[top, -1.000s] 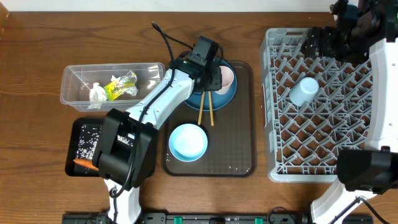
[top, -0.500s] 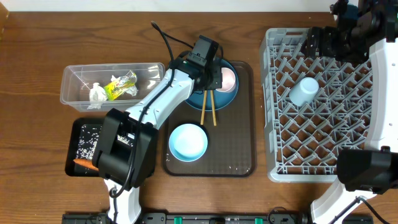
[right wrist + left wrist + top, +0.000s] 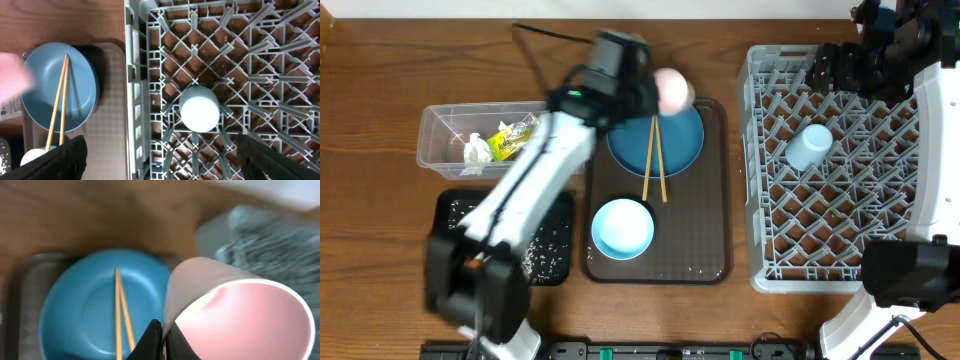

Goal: Sort waste into correct bins and load items into the dishwasher rack
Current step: 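Grasp the pink cup with the left gripper and lift it, then raise the pink cup and bring the right gripper toward it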

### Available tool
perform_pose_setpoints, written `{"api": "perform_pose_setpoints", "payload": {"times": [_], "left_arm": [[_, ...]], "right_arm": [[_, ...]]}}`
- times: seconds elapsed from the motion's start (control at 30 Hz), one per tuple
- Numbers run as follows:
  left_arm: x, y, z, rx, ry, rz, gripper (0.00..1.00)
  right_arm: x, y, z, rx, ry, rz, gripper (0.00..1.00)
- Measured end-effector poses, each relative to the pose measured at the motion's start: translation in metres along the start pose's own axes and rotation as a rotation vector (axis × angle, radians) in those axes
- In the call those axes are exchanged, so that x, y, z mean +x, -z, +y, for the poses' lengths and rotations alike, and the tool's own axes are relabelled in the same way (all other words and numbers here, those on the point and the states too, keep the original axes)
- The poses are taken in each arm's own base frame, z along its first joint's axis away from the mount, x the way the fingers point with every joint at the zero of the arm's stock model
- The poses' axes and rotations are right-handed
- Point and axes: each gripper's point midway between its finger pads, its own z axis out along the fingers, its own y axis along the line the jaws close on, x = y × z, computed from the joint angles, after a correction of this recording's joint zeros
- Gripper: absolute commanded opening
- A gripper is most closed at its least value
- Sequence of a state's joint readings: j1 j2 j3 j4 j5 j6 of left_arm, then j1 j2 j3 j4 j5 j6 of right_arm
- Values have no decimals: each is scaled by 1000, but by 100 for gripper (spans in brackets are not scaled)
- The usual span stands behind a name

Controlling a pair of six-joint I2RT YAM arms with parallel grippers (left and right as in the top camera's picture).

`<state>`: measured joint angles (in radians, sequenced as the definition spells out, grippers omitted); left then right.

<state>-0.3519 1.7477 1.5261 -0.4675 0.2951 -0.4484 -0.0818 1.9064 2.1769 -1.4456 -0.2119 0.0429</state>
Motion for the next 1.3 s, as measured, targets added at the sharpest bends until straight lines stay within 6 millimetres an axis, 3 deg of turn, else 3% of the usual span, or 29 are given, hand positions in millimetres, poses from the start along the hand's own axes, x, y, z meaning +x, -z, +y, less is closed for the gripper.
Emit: {"api": "perform_pose_setpoints", "payload": {"times": [0.13,0.3,0.47,0.57,0.67,1.0,1.3], "left_arm": [[-36,50,6,135,108,-60,6],[-62,86,24,338,256,-45,6],[-60,112,17,544,333,57,6],[-55,126,-2,670,328,125,6],[-53,139,-21,779,294,173,6],[-39,154,-63,927,216,279,6],[-28,155,-80,959,204,340,6]], "right_arm": [[-2,0,9,-52,26,-9,96],[-13,6,44,-254,132,-66,99],[-16,34,103,-621,345,-165,99],[-17,62,132,-841,470,-257,99],[-17,84,148,-984,555,-338,99],[3,105,196,-1177,687,-361,99],[25,107,237,-1246,817,-356,99]]}}
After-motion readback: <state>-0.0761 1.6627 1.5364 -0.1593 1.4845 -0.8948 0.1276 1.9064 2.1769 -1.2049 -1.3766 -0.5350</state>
